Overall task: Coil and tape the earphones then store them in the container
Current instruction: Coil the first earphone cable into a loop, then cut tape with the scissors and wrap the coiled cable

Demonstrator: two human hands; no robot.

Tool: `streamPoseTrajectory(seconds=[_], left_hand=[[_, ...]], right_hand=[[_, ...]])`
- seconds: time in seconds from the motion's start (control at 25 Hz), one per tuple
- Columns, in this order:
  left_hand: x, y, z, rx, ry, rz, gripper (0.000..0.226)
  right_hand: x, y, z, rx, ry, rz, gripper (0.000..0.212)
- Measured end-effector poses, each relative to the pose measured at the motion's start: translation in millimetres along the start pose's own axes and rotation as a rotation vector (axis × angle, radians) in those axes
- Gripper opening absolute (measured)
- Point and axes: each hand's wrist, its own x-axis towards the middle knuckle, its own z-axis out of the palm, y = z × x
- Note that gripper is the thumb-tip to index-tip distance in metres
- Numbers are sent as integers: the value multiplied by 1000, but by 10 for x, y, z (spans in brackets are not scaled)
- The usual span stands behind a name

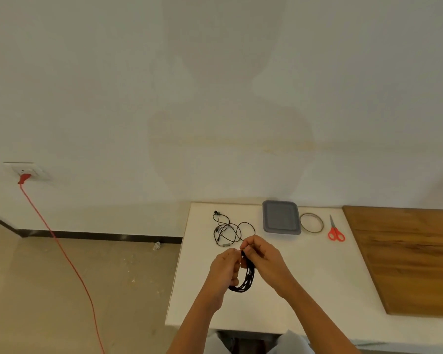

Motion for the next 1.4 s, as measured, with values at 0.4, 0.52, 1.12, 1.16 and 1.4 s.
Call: streamPoseTrajectory(seconds=[0.4,0.52,1.12,1.16,1.4], left_hand=[[721,-330,241,-154,88,-142,33],[855,-300,286,-208,58,-159,31],[797,-185,166,-250,59,-146,18],[761,-179,165,-250,62,-149,18],[431,-17,176,-183,75,-112,20]], right_hand=[[616,833,-491,56,257,203,14],[879,1151,-965,-304,724,168,21],[866,1681,-1219,-872,618,314,7],[713,1622,-1119,-752,640,306,6],[20,733,-615,25,504,326,7]])
